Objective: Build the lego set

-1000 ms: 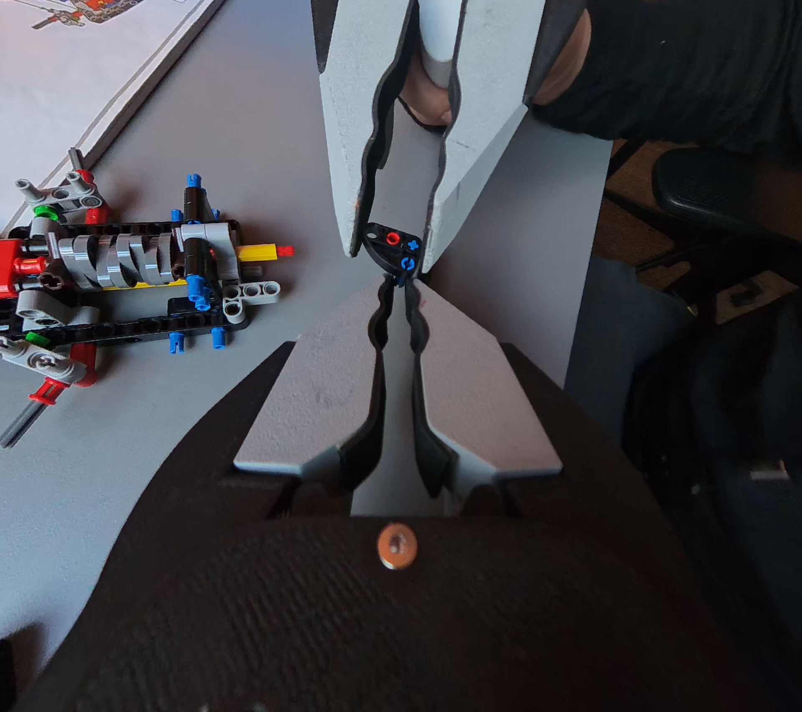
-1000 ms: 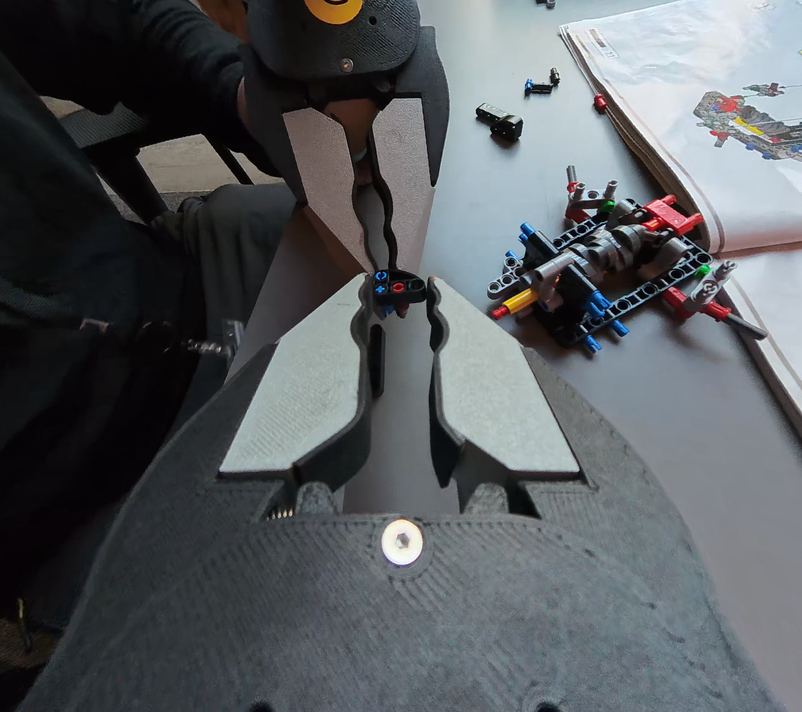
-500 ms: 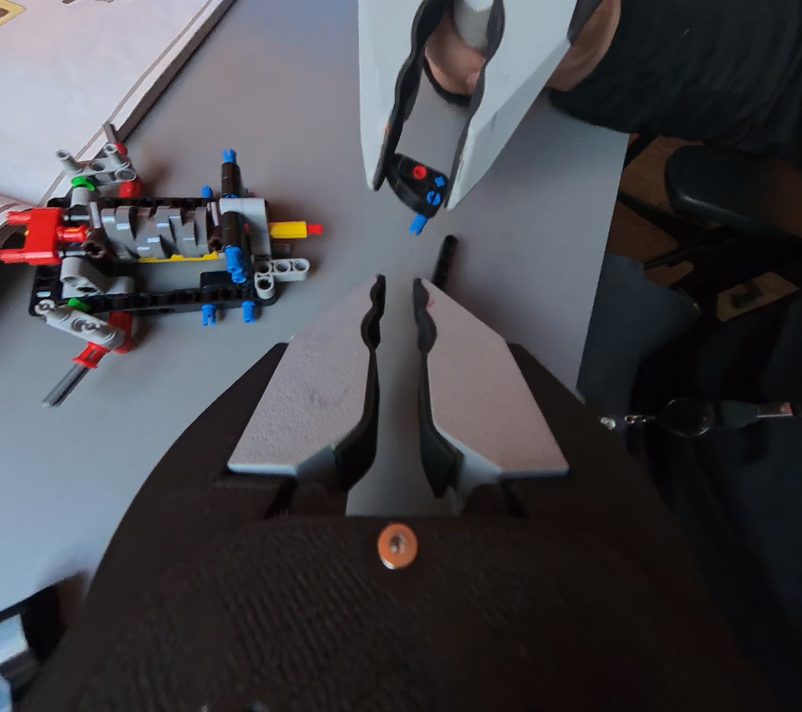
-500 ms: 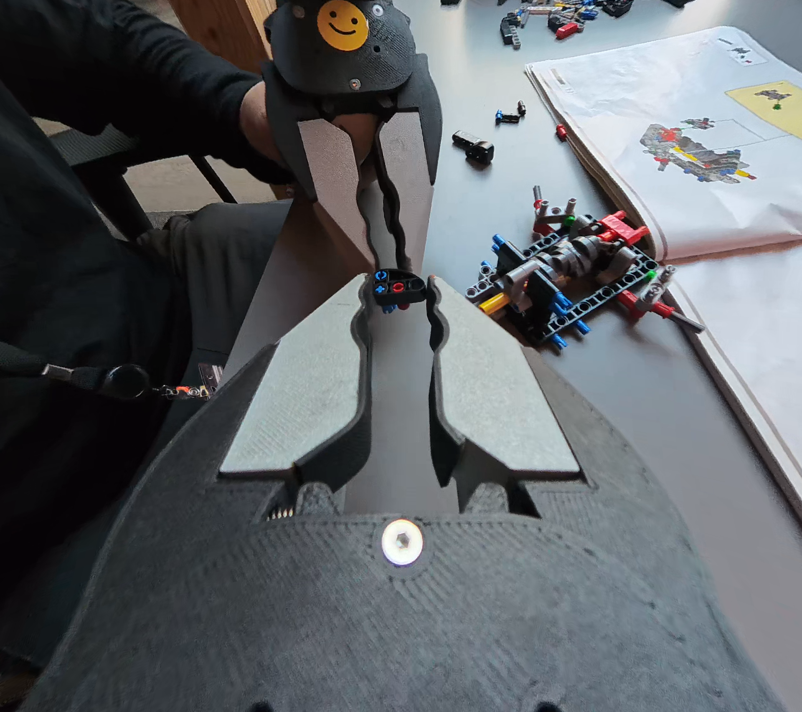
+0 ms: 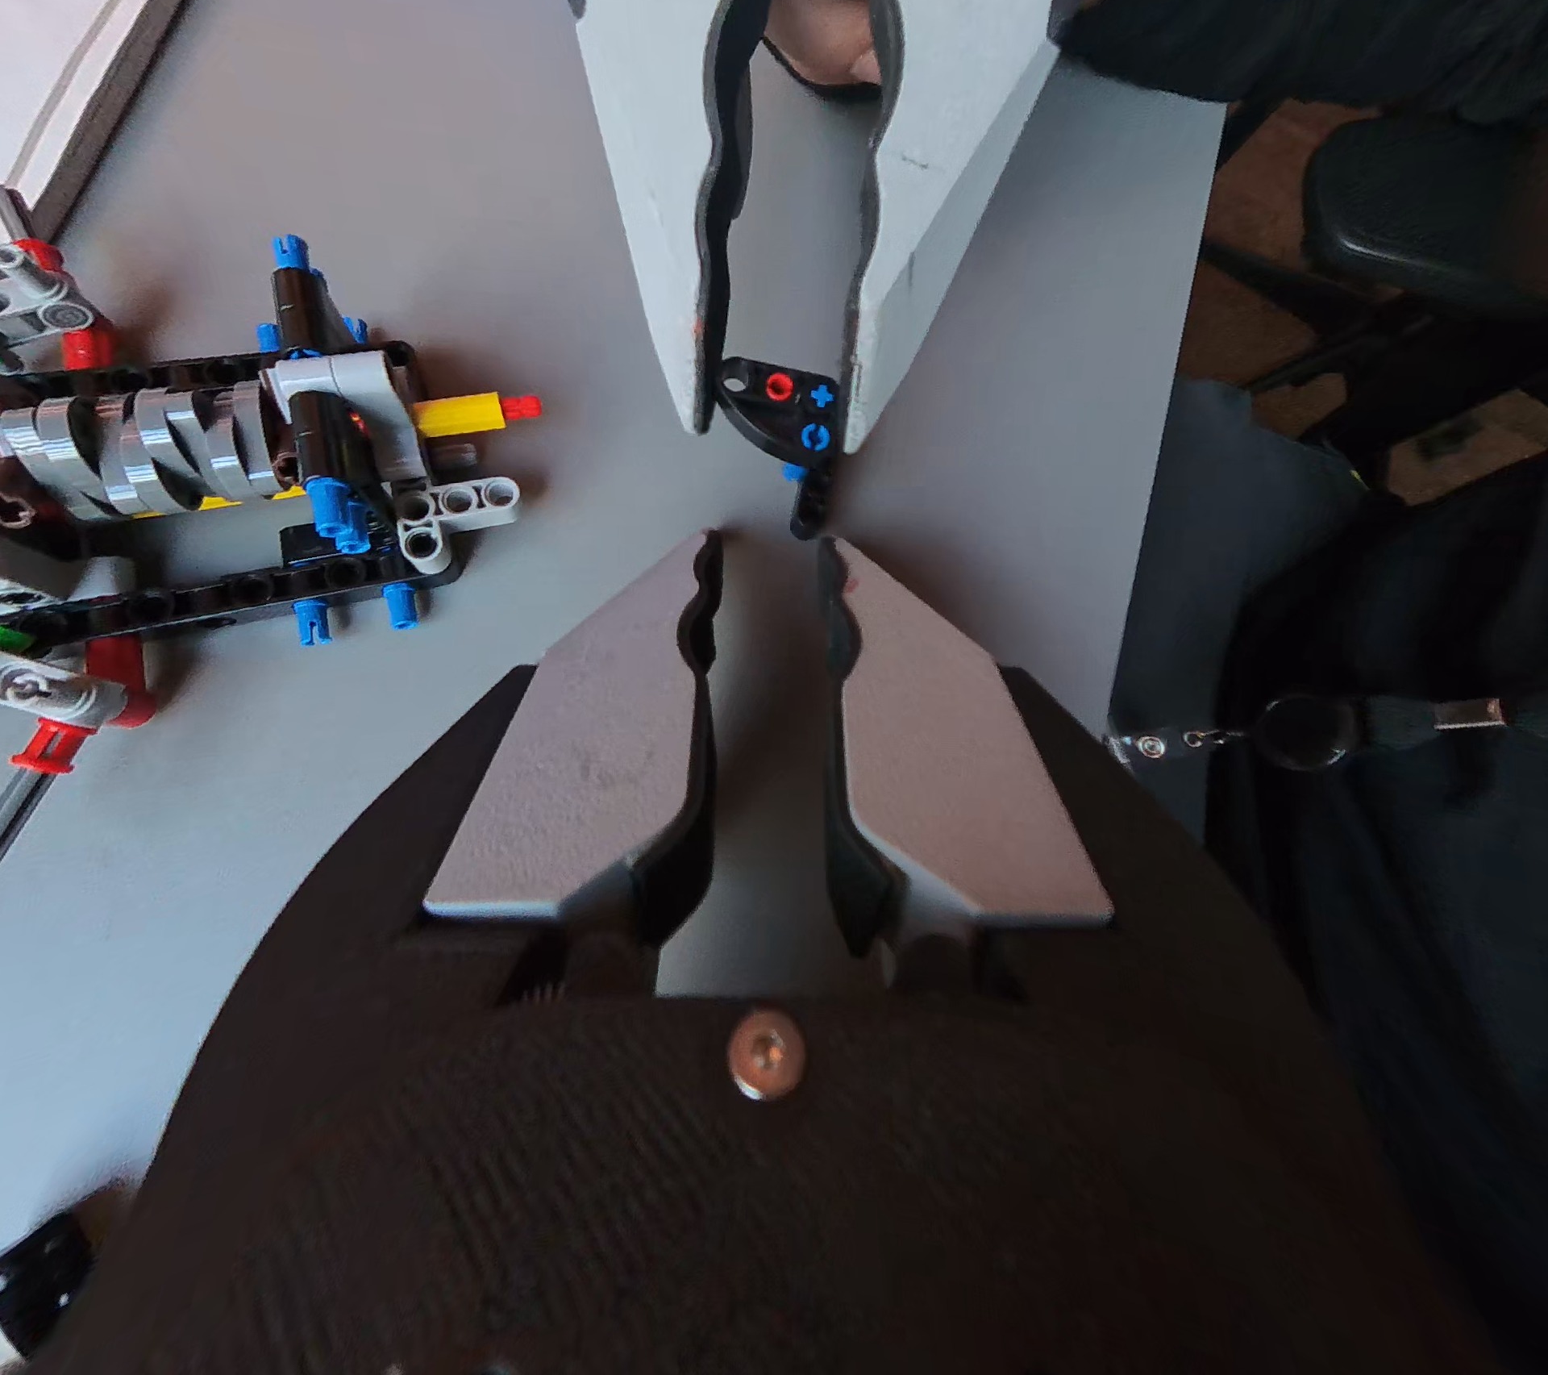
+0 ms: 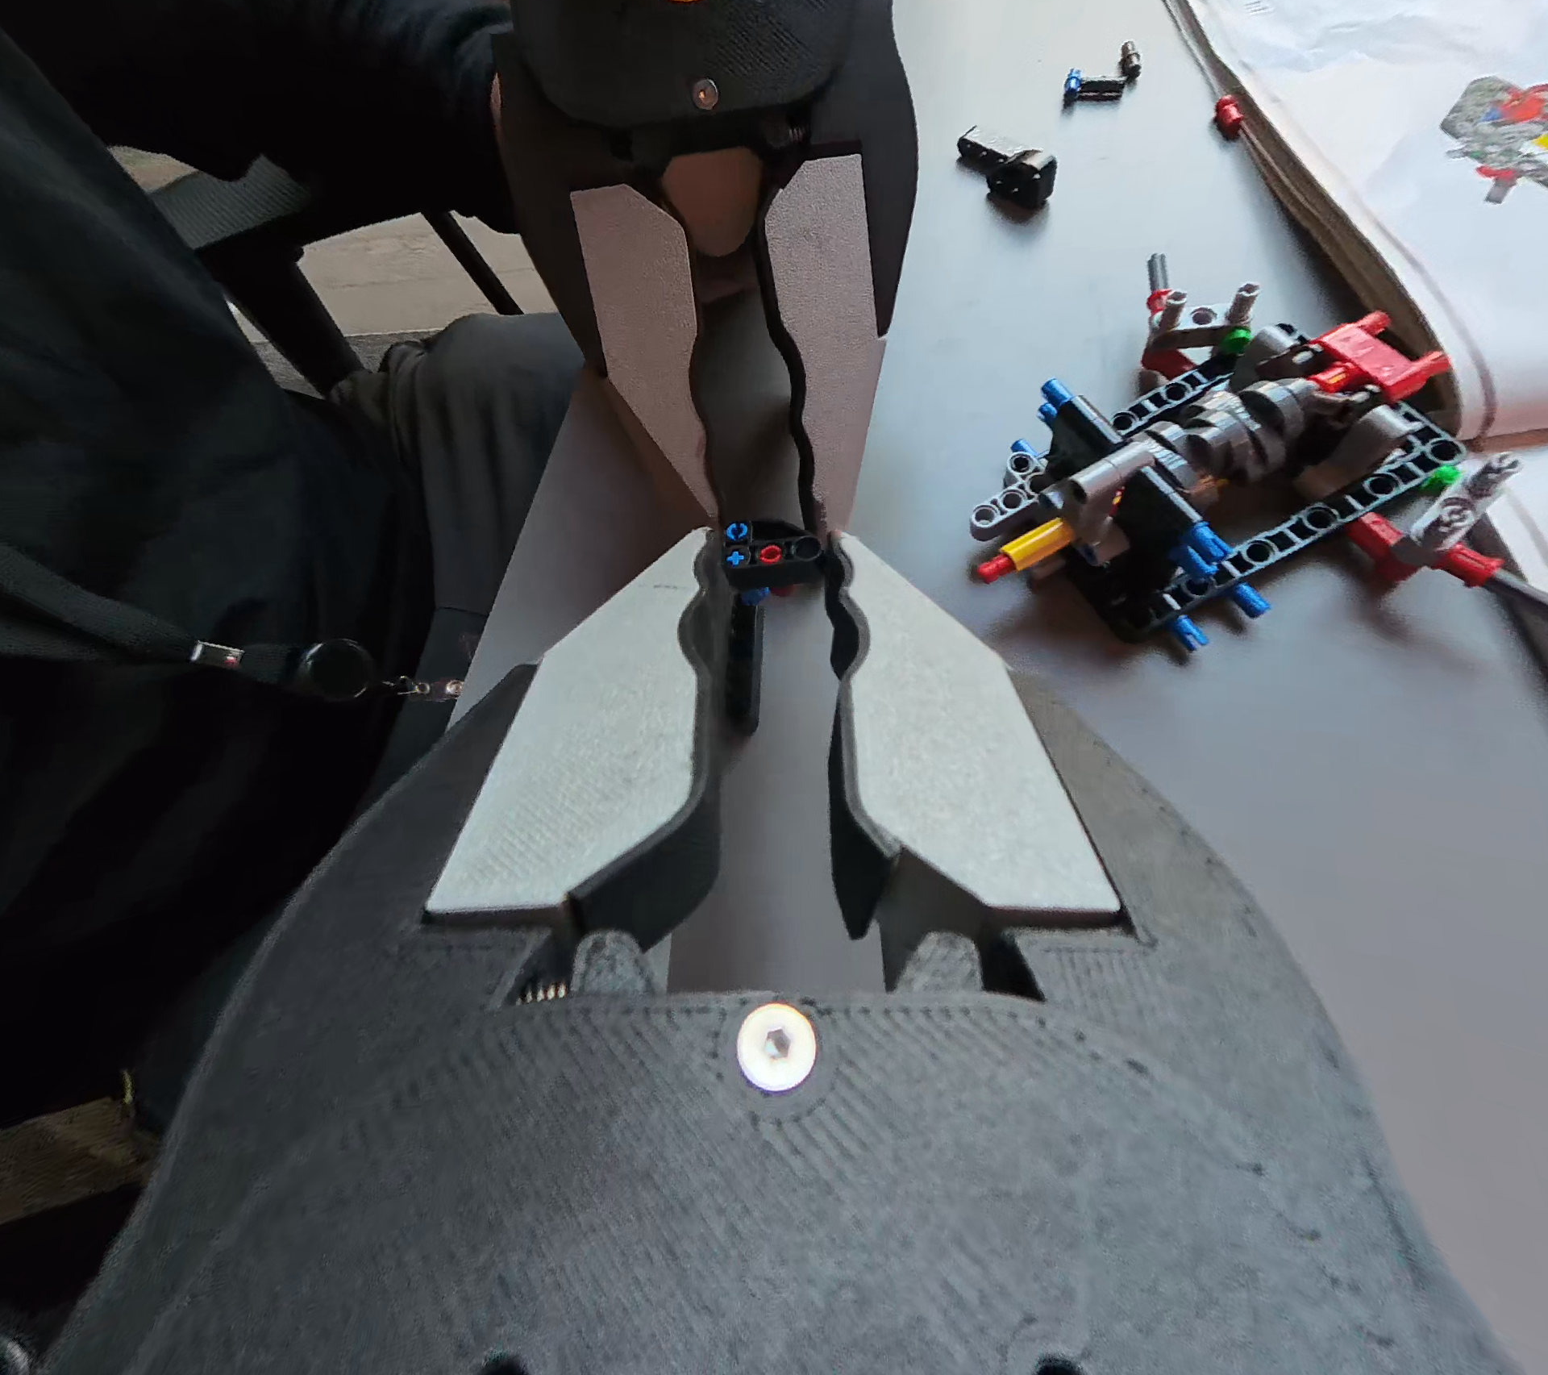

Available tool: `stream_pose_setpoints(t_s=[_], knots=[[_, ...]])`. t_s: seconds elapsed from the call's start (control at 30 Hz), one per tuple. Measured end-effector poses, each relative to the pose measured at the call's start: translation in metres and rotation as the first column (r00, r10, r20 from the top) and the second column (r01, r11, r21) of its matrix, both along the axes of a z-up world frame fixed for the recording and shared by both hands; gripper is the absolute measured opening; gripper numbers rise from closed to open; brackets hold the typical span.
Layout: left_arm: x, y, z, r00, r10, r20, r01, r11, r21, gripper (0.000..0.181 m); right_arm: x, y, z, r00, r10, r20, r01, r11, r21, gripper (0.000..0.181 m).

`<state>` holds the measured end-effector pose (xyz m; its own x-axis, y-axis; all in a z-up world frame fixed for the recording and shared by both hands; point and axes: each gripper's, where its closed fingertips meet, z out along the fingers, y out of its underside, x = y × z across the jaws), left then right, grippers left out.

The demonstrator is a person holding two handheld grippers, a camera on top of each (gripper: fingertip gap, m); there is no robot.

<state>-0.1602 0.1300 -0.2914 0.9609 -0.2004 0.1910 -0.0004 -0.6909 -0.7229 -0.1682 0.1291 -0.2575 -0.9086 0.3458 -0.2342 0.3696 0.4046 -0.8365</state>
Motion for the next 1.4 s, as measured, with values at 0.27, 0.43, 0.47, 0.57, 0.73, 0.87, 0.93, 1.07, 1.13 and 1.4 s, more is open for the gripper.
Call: stream_pose_setpoints(t_s=[0.27,0.43,0.47,0.57,0.73,0.87,0.93,1.07,1.13,1.4], knots=[[0.005,0.001,0.004,1.000,-0.016,-0.003,0.016,1.000,0.027,0.018,0.003,-0.004,-0.005,0.999,0.010,0.048,-0.010,1.000,-0.016,0.022],[0.007,0.002,0.014,0.997,-0.003,0.079,-0.002,0.998,0.069,0.016,0.004,-0.004,-0.005,0.999,0.009,0.043,-0.008,1.000,-0.017,0.022],[0.006,0.002,0.014,0.995,0.011,0.095,-0.018,0.998,0.067,0.017,0.005,-0.005,-0.003,0.999,0.008,0.043,-0.007,1.000,-0.029,0.022],[0.004,0.006,0.019,0.989,0.044,0.139,-0.055,0.995,0.078,0.021,0.003,-0.005,0.004,1.000,-0.002,0.026,0.003,0.998,-0.061,0.022],[0.013,0.007,0.031,0.962,0.000,0.272,-0.032,0.993,0.115,0.009,0.004,-0.007,0.012,1.000,0.008,0.004,-0.007,0.994,-0.109,0.022],[0.015,0.007,0.035,0.951,-0.010,0.310,-0.037,0.989,0.144,0.008,0.005,-0.007,0.016,1.000,0.013,0.015,-0.010,0.989,-0.149,0.022],[0.014,0.008,0.037,0.952,-0.011,0.307,-0.040,0.986,0.160,0.008,0.004,-0.006,0.018,1.000,0.008,0.024,-0.003,0.986,-0.170,0.022],[0.013,0.006,0.037,0.962,-0.018,0.273,-0.030,0.985,0.167,0.003,0.006,-0.005,0.015,0.995,0.031,0.099,-0.012,0.983,-0.185,0.025],[0.013,0.004,0.036,0.960,-0.023,0.280,-0.022,0.987,0.159,0.003,0.006,-0.004,0.015,0.995,0.031,0.094,-0.014,0.984,-0.179,0.023],[0.014,0.006,0.025,0.983,-0.030,0.182,0.008,0.993,0.120,0.003,0.005,-0.004,0.005,1.000,0.009,0.024,-0.008,0.998,-0.068,0.022]])
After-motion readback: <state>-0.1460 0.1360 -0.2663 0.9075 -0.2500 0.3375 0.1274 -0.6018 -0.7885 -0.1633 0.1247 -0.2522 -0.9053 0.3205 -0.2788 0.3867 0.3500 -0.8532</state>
